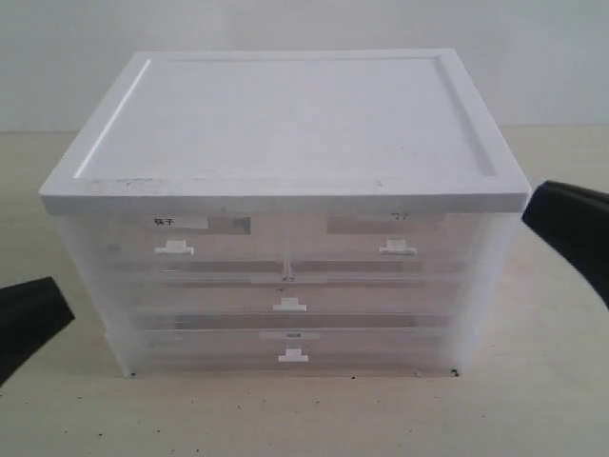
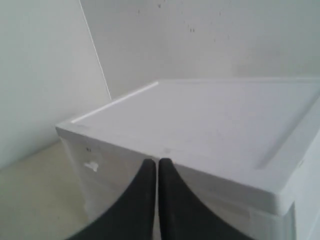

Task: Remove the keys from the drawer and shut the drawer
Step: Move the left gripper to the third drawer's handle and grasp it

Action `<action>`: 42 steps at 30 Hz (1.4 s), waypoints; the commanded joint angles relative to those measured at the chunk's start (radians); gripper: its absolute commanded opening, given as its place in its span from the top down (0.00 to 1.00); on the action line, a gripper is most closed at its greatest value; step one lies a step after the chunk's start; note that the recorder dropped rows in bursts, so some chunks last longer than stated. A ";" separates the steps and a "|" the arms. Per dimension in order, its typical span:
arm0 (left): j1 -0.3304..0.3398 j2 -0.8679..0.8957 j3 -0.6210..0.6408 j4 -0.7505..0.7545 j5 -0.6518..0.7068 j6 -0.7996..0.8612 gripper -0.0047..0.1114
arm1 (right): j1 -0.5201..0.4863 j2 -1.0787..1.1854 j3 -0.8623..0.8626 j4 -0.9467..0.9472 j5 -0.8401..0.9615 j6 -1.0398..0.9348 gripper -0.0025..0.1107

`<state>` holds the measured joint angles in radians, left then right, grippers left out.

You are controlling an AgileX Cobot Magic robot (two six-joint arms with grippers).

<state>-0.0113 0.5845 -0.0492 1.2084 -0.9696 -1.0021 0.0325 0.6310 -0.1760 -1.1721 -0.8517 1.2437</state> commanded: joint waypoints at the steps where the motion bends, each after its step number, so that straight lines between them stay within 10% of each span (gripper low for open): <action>1: 0.002 0.261 0.005 -0.028 -0.143 0.245 0.92 | -0.001 0.207 -0.006 0.083 -0.079 -0.206 0.98; 6: -0.075 0.626 0.005 -0.120 -0.214 0.600 0.92 | -0.001 0.398 -0.006 0.151 -0.212 -0.374 0.98; 19: -0.603 1.290 -0.204 -0.714 -0.251 1.502 0.83 | -0.001 0.556 -0.006 0.145 -0.224 -0.561 0.98; 42: -0.708 1.205 -0.324 -0.959 -0.126 1.880 0.74 | -0.001 0.556 -0.006 0.190 -0.259 -0.623 0.98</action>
<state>-0.7161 1.7954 -0.3537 0.2776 -1.1728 0.8613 0.0325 1.1863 -0.1775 -0.9874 -1.1001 0.6287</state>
